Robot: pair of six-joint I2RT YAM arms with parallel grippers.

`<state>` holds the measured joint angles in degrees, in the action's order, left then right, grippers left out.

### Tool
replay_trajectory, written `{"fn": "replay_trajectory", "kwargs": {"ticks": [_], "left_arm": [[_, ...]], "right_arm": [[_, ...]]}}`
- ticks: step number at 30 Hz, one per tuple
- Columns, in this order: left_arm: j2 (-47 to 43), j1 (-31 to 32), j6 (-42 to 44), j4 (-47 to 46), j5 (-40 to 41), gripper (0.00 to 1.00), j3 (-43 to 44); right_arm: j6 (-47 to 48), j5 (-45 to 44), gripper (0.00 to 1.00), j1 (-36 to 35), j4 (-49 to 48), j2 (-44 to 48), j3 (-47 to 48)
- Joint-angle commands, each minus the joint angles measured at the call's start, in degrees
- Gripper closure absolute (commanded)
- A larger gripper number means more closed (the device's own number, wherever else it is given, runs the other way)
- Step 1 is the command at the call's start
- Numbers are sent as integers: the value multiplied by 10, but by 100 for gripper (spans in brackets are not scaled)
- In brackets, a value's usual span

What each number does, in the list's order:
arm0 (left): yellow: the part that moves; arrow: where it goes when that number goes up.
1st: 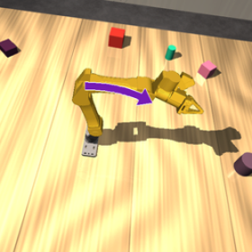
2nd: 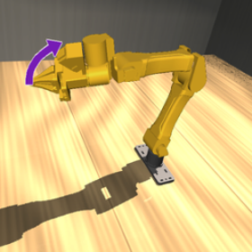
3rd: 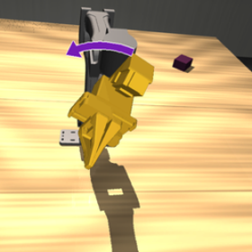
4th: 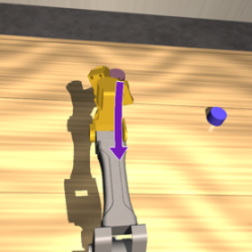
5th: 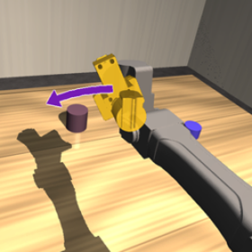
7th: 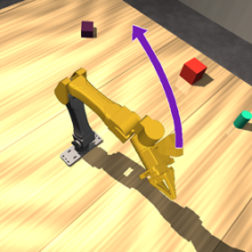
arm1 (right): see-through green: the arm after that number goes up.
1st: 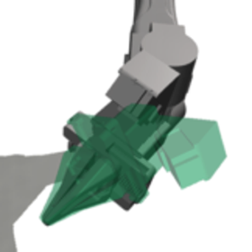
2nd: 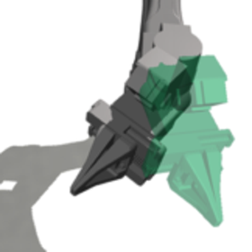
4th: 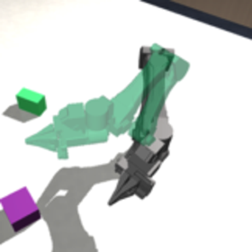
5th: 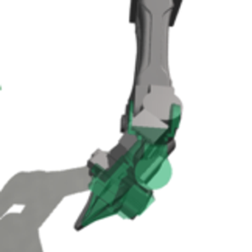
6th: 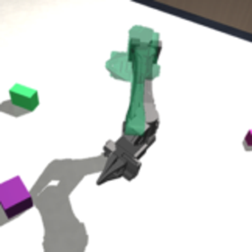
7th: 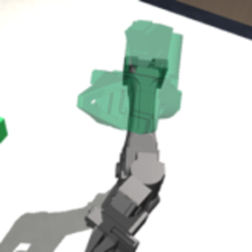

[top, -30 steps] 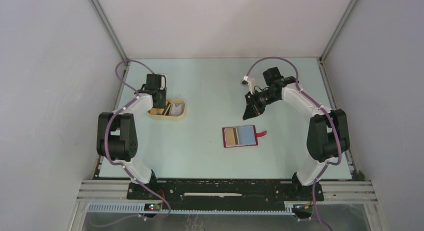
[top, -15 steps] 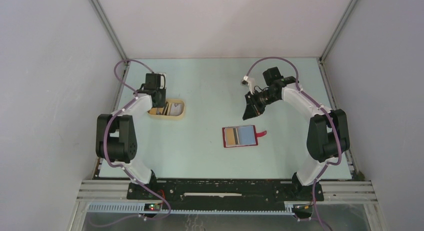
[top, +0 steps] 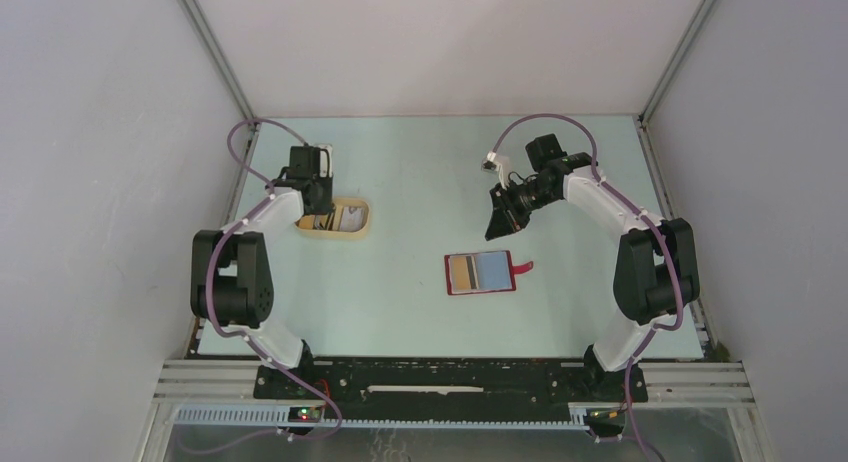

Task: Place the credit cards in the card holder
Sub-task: Pick up the credit card from the storage box.

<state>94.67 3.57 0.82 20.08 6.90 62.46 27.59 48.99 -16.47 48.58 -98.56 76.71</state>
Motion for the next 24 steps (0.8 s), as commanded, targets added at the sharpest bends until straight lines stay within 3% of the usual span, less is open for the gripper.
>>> {"fn": "replay_trajectory", "kwargs": {"ticks": [1,16,24], "left_arm": [[-35,-7,-11,-2,-19,94,8],[-81,-7,-56,-35,-64,100,-53],[-155,-7,-103,-88,-143,100,-121]], "right_arm": [[13,12,78,2,3,9,7],[16,15,78,0,5,10,7],[17,17,78,-1,6,14,8]]}}
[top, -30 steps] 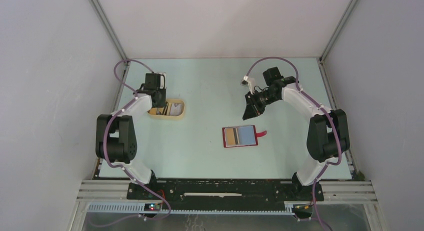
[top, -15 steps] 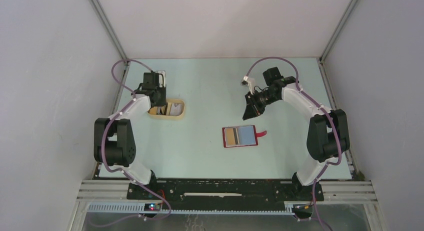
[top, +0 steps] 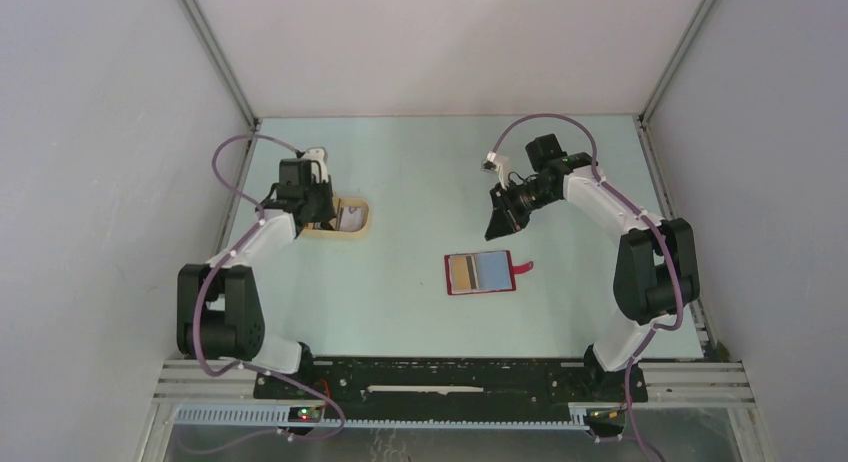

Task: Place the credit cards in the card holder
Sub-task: Pick up the credit card from the storage box, then insert the credit card into the card slot.

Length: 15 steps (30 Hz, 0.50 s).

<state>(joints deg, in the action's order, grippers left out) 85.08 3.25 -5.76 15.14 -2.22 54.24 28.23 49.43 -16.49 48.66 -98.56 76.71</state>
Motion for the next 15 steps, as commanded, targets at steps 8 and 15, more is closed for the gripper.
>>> {"fn": "replay_trajectory", "kwargs": {"ticks": [8,15], "left_arm": [[-143,23,-99,-108,-99,100,-123],[-214,34,-146,-187,-168,100,-192]], "right_arm": [[14,16,78,0,8,20,7],[15,20,78,0,10,21,8]]}}
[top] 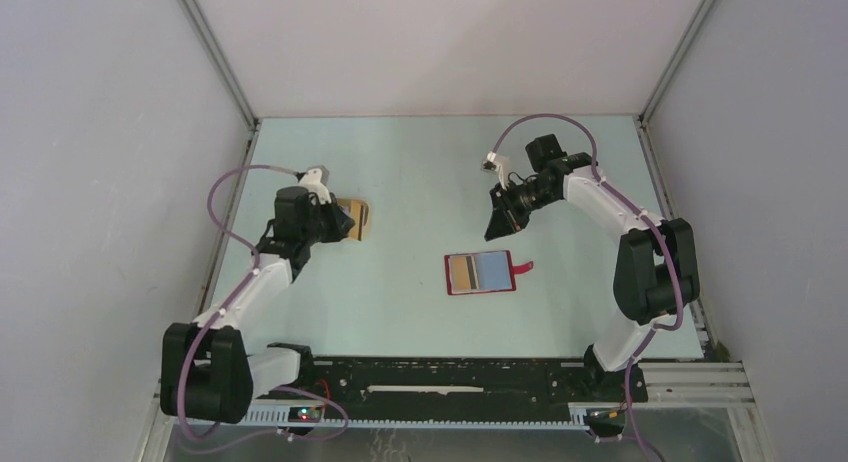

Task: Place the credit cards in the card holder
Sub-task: Insert the credit card into the card slot.

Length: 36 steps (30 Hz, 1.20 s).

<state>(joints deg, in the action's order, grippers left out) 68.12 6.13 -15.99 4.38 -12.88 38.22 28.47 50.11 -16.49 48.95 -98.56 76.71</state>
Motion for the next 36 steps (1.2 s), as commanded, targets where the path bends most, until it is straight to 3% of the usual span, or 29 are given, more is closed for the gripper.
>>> {"fn": "replay_trajectory", "kwargs": {"ticks": [1,6,18,23,30,36], "left_arm": [[-52,8,-53,-97,-78,100,-44],[-72,40,-121,-212,-156,100,-104],[-21,176,-261,-424,-178,100,-191],[68,237,-337,-560,-183,100,-188],[265,289,-455,-780,-173,100,-169],[354,309,-488,-828,-150,100,-154]], "right_arm": [[13,13,78,-1,8,21,7],[15,14,78,-1,8,19,7],[27,3,78,1,17,-2,7],[35,-13,78,1,23,-21,8],[57,-45,78,2,60,-63,23],[60,-74,78,-1,73,-98,29]]}}
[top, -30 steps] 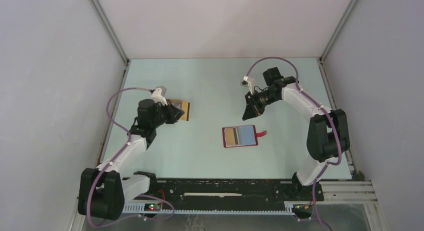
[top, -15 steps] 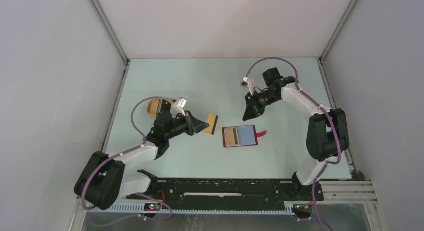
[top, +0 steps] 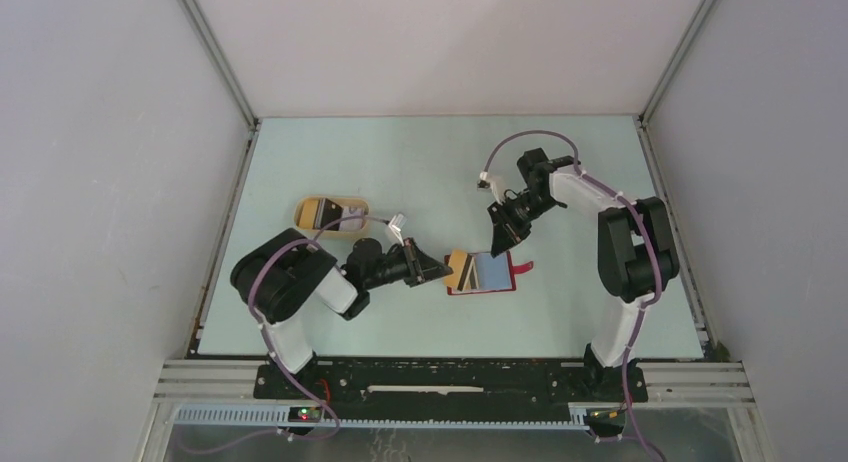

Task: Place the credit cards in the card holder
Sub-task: Insert the credit card into the card slot.

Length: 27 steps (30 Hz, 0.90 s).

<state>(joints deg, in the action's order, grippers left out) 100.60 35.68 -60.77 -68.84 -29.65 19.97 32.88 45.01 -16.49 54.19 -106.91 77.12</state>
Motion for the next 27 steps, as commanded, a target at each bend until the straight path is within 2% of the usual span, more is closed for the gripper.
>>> {"fn": "replay_trajectory", "kwargs": {"ticks": [1,7,17,27], "left_arm": [[38,17,-42,-96,20,100,32],[74,33,-44,-66,26,100,56],[58,36,7,70,40,100,77],[70,36,11,119,45,100,101]], "right_arm": [[17,-26,78,-2,23,-20,27],[14,-38,78,-8,25,-35,30],[11,-58,78,-17,27,-49,33],[11,-62,78,-20,29,-52,34]]}}
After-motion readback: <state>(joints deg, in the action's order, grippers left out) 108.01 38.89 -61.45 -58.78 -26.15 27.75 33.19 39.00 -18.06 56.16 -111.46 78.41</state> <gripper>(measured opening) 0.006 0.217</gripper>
